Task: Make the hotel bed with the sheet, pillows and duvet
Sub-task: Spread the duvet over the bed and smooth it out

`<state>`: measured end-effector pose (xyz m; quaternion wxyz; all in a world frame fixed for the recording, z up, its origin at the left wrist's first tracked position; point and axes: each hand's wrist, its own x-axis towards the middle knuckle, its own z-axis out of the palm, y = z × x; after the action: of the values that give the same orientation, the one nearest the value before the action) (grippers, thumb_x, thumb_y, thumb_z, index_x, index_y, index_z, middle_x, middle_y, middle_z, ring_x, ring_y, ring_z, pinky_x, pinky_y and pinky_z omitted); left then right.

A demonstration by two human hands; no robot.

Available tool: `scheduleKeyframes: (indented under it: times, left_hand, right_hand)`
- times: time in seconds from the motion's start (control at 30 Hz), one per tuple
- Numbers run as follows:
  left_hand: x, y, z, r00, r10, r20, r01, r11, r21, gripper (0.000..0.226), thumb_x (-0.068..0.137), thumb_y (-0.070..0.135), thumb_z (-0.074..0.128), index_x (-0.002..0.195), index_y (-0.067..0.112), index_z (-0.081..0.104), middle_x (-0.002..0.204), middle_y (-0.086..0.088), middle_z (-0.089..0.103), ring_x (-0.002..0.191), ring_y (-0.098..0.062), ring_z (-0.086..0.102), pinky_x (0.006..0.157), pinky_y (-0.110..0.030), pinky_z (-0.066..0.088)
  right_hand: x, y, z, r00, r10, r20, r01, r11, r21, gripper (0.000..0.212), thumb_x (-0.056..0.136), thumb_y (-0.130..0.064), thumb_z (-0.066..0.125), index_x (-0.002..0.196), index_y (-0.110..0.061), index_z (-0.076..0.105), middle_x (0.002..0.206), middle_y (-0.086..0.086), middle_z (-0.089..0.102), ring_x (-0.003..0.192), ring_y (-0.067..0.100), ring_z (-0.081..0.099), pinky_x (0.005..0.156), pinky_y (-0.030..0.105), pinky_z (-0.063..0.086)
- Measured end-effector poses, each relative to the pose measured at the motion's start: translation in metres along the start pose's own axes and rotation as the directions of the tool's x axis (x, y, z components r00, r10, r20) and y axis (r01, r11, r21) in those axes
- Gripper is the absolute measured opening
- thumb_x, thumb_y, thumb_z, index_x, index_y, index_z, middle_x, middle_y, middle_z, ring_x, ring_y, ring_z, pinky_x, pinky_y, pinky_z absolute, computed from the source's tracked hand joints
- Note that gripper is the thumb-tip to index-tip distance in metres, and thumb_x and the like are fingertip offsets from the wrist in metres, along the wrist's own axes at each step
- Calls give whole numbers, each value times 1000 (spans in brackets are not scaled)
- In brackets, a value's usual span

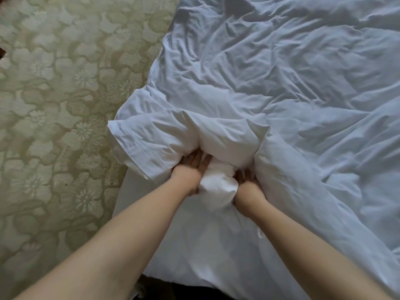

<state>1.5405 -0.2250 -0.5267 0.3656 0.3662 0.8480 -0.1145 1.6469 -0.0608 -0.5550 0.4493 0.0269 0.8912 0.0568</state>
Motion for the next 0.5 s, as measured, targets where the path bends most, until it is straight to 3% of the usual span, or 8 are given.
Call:
scheduleKeyframes:
  times: [0.07,0.13,0.2,0.27,0.37,0.5]
  left_hand:
    - [-1,-2,-2,1000,0,-20,0,1000,-14,92,92,34,56,152,21,-13,160,-9,-10,148,-24,-5,118,-39,8]
    - [-5,-7,-12,1000,22,-13,-23,998,-53,68,96,25,45,153,24,8,160,-7,5,147,-25,9,116,-42,20]
    - [-18,-13,-23,998,44,-42,-49,990,-136,41,97,24,38,137,21,45,148,-6,38,134,-27,39,103,-41,39]
    - [-40,-19,-27,993,24,-112,-50,971,-233,25,97,30,39,106,19,60,122,-5,61,112,-28,56,85,-35,45]
    - [-84,-30,-19,982,-46,-185,-22,935,-353,28,97,43,44,86,22,58,107,-6,66,100,-27,59,73,-33,42]
    - [-149,-50,-16,966,-141,-215,20,875,-483,38,94,51,48,84,17,63,99,-9,67,94,-27,61,69,-32,39]
  right_hand:
    - [-2,4,-9,998,-33,-45,35,998,53,54,100,-31,38,147,-4,36,151,18,36,138,39,33,112,46,29]
    - [-12,8,-25,991,-108,-83,116,989,96,39,100,-29,40,126,-8,60,129,12,60,117,32,56,96,38,45]
    - [-27,11,-37,988,-128,-86,142,973,181,42,101,-37,38,124,-11,61,127,11,62,115,31,57,92,36,44]
    - [-48,8,-43,991,-123,-58,133,959,251,45,102,-42,35,124,-12,60,129,11,60,117,30,55,93,35,43]
    - [-89,-2,-39,995,-98,-30,102,900,423,45,102,-43,33,111,-12,64,123,10,64,111,28,57,86,33,42]
    - [-158,-16,-44,980,116,-160,47,651,758,44,99,-50,39,99,-16,66,111,5,66,101,27,60,81,31,42]
